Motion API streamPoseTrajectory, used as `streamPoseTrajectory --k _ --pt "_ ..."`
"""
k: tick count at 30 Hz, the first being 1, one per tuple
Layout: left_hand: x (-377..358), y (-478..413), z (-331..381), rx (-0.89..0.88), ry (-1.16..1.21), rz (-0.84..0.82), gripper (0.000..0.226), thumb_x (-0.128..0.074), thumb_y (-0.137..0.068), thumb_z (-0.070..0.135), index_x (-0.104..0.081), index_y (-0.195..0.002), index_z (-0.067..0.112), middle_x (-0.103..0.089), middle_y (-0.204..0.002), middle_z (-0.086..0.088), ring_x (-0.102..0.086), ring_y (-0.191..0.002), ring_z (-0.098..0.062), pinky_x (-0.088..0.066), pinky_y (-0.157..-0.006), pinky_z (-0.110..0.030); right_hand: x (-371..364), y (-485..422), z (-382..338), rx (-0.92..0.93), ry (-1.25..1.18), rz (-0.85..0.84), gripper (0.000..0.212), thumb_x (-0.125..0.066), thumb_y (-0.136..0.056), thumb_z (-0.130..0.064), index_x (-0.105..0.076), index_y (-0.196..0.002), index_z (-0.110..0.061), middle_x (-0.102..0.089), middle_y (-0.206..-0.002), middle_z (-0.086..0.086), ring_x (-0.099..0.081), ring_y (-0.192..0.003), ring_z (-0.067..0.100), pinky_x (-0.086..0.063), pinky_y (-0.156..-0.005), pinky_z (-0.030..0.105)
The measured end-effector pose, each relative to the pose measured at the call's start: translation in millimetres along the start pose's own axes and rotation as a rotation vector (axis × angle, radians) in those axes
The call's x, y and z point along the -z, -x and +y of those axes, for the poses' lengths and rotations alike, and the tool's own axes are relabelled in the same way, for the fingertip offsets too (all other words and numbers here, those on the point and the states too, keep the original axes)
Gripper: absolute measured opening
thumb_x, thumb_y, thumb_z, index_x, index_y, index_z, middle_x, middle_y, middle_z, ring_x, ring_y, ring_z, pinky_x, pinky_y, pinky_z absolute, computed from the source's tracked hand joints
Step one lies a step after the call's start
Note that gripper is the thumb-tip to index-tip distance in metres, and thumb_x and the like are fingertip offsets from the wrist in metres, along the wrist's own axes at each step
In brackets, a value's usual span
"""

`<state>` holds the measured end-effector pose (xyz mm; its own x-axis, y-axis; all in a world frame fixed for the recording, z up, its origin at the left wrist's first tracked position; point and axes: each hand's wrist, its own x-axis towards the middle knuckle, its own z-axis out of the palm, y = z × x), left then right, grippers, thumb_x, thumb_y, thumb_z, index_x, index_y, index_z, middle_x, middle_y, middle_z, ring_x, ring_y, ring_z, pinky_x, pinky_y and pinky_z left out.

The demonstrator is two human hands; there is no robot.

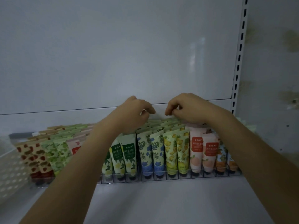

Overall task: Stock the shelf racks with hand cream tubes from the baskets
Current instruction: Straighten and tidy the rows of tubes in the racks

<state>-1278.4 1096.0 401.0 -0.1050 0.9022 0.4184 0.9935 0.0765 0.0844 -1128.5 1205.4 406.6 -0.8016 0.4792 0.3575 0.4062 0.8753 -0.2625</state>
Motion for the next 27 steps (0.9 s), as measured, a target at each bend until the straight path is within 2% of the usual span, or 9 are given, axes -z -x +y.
streamPoseTrajectory --k 2,3,5,7,13,16,20,24,27 --pt "2.6 0.4 -10.5 0.060 -0.004 -0.011 0.036 -0.036 -0.094 0.009 -0.062 -0.117 0.019 -0.064 -0.113 -0.002 -0.045 -0.087 -0.011 -0.039 -0.086 -0.027 -3.2 -0.9 -4.2 0.013 -0.031 0.060 0.031 -0.044 -0.092 -0.009 -0.068 -0.106 -0.023 -0.064 -0.106 -0.005 -0.062 -0.082 0.013 -0.047 -0.067 0.021" --pt "3.0 1.1 -14.7 0.085 -0.009 -0.021 0.036 -0.036 -0.094 0.009 -0.062 -0.116 0.019 -0.064 -0.114 -0.002 -0.049 -0.096 -0.014 -0.041 -0.090 -0.030 -5.7 -1.3 -6.8 0.021 -0.038 0.069 0.032 -0.042 -0.093 -0.009 -0.067 -0.108 -0.023 -0.064 -0.112 -0.004 -0.063 -0.087 0.016 -0.049 -0.074 0.025" --pt "1.6 1.8 -20.6 0.114 -0.015 -0.031 0.036 -0.036 -0.093 0.007 -0.063 -0.115 0.019 -0.064 -0.116 0.001 -0.048 -0.111 -0.019 -0.041 -0.098 -0.034 -12.1 -2.9 -10.5 0.039 -0.045 0.037 0.033 -0.040 -0.095 -0.011 -0.064 -0.115 -0.022 -0.062 -0.121 -0.003 -0.059 -0.092 0.011 -0.045 -0.079 0.024" --pt "-2.0 1.8 -22.5 0.123 -0.021 -0.043 0.036 -0.038 -0.093 0.007 -0.064 -0.114 0.020 -0.064 -0.116 0.003 -0.048 -0.113 -0.020 -0.041 -0.098 -0.034 -18.0 -4.8 -12.5 0.044 -0.034 -0.022 0.033 -0.039 -0.096 -0.014 -0.061 -0.120 -0.023 -0.059 -0.125 -0.003 -0.052 -0.092 0.006 -0.039 -0.078 0.020" --pt "-9.7 0.4 -25.3 0.131 -0.024 -0.104 0.033 -0.041 -0.093 0.009 -0.066 -0.111 0.020 -0.065 -0.114 0.001 -0.048 -0.114 -0.021 -0.041 -0.100 -0.038 -28.0 -9.3 -11.0 0.042 0.022 -0.103 0.035 -0.037 -0.097 -0.017 -0.058 -0.125 -0.019 -0.058 -0.128 -0.002 -0.052 -0.113 0.013 -0.039 -0.091 0.022" --pt "-9.6 -1.0 -26.0 0.130 -0.001 -0.083 0.032 -0.042 -0.093 0.008 -0.065 -0.113 0.019 -0.065 -0.114 0.002 -0.051 -0.108 -0.018 -0.042 -0.097 -0.031 -28.0 -10.8 -10.2 0.045 0.013 -0.099 0.033 -0.040 -0.098 -0.017 -0.057 -0.126 -0.020 -0.058 -0.128 -0.003 -0.052 -0.113 0.011 -0.036 -0.086 0.018" --pt "-4.9 -4.3 -22.4 0.129 0.034 -0.079 0.028 -0.047 -0.093 0.009 -0.066 -0.111 0.017 -0.066 -0.113 0.001 -0.049 -0.086 -0.006 -0.035 -0.078 -0.015 -23.8 -17.7 -13.0 0.026 0.007 -0.101 0.028 -0.049 -0.094 -0.016 -0.063 -0.118 -0.022 -0.062 -0.121 -0.004 -0.055 -0.105 0.009 -0.037 -0.083 0.017" --pt "-3.5 -9.5 -20.9 0.139 0.038 -0.121 0.025 -0.051 -0.091 0.011 -0.067 -0.108 0.019 -0.066 -0.112 0.001 -0.050 -0.085 -0.008 -0.036 -0.077 -0.018 -25.2 -29.0 -18.9 -0.010 0.002 -0.122 0.028 -0.054 -0.089 -0.009 -0.070 -0.107 -0.023 -0.067 -0.110 -0.002 -0.058 -0.092 0.010 -0.044 -0.074 0.019" --pt "-1.9 -17.0 -16.6 0.170 0.073 -0.179 0.023 -0.057 -0.088 0.011 -0.069 -0.106 0.018 -0.067 -0.112 -0.001 -0.058 -0.095 -0.014 -0.044 -0.088 -0.026 -20.3 -36.0 -24.8 -0.059 0.021 -0.161 0.029 -0.058 -0.085 -0.005 -0.072 -0.101 -0.024 -0.069 -0.103 0.001 -0.062 -0.091 0.015 -0.050 -0.077 0.026"
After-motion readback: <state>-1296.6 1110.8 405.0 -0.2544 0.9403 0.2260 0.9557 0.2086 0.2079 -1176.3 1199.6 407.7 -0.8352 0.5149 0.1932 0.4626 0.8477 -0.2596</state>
